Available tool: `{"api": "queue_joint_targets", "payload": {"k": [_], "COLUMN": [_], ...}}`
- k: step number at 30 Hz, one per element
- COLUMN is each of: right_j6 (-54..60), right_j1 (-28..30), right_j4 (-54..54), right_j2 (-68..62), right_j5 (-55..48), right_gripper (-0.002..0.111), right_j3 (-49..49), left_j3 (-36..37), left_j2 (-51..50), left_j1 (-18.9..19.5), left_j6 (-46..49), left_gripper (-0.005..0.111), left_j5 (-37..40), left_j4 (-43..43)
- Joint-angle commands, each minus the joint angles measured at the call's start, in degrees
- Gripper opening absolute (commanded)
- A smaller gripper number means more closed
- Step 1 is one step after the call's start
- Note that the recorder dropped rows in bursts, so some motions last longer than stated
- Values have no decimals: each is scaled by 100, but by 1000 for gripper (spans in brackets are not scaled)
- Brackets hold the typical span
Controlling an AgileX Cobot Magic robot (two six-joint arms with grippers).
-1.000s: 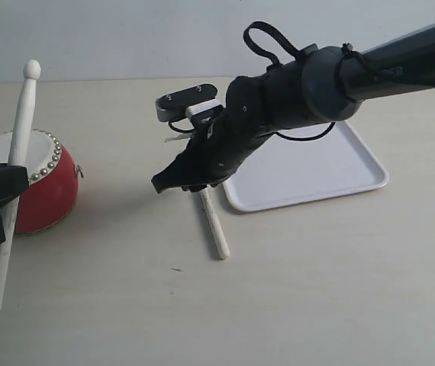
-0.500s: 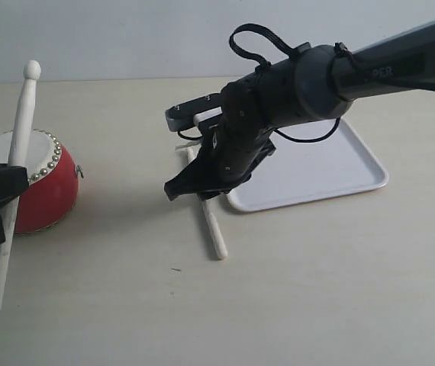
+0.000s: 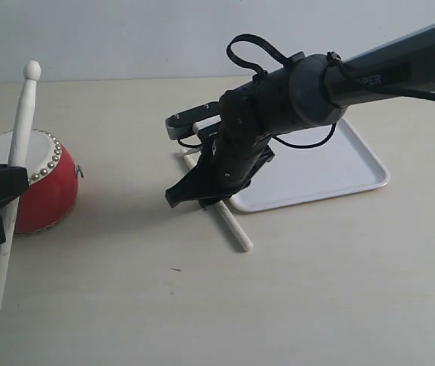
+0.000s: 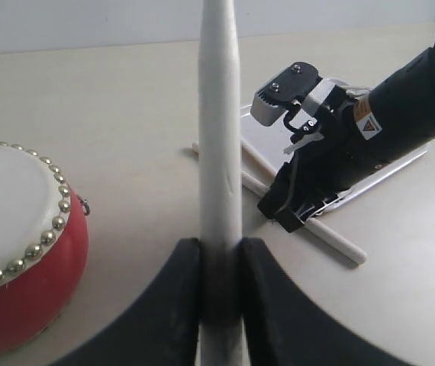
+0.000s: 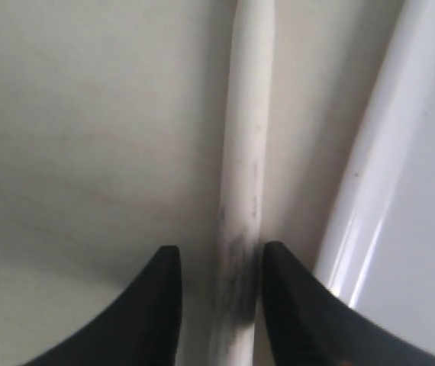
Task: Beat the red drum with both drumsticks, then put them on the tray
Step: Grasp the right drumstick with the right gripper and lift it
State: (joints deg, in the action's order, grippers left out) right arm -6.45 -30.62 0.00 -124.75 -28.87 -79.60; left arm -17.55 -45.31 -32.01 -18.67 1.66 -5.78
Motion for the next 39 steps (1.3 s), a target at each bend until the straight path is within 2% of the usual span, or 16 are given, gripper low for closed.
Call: {"api": "queue_joint_targets", "payload": {"k": [1, 9, 16, 21, 33, 36, 39], "right_j6": [63, 94, 323, 1262, 2623, 3078, 3387], "right_j1": [-4, -4, -4, -4, -4, -4, -4], "right_j4": [0, 0, 140, 1023, 1890, 2138, 2214], "right_j2": [-12, -12, 36, 469, 1566, 1683, 1743], "right_j5": [-3, -13, -13, -123, -734, -784, -784], "right_gripper": [25, 0, 0, 0, 0, 0, 0], "right_j3": [-29, -29, -29, -29, -29, -29, -29], "left_j3": [18, 18, 18, 18, -39, -291, -716], "left_j2": [-3, -3, -3, -3, -3, -3, -3], "left_j1": [-8, -8, -8, -8, -8, -8, 4], "left_j6": [4, 4, 15, 12, 12, 29, 173], "left_gripper": [0, 0, 0, 0, 0, 0, 0], "left_j5": [-5, 37, 71, -23, -426, -234, 308], "left_j4": [-3, -3, -3, -3, -3, -3, -3]}}
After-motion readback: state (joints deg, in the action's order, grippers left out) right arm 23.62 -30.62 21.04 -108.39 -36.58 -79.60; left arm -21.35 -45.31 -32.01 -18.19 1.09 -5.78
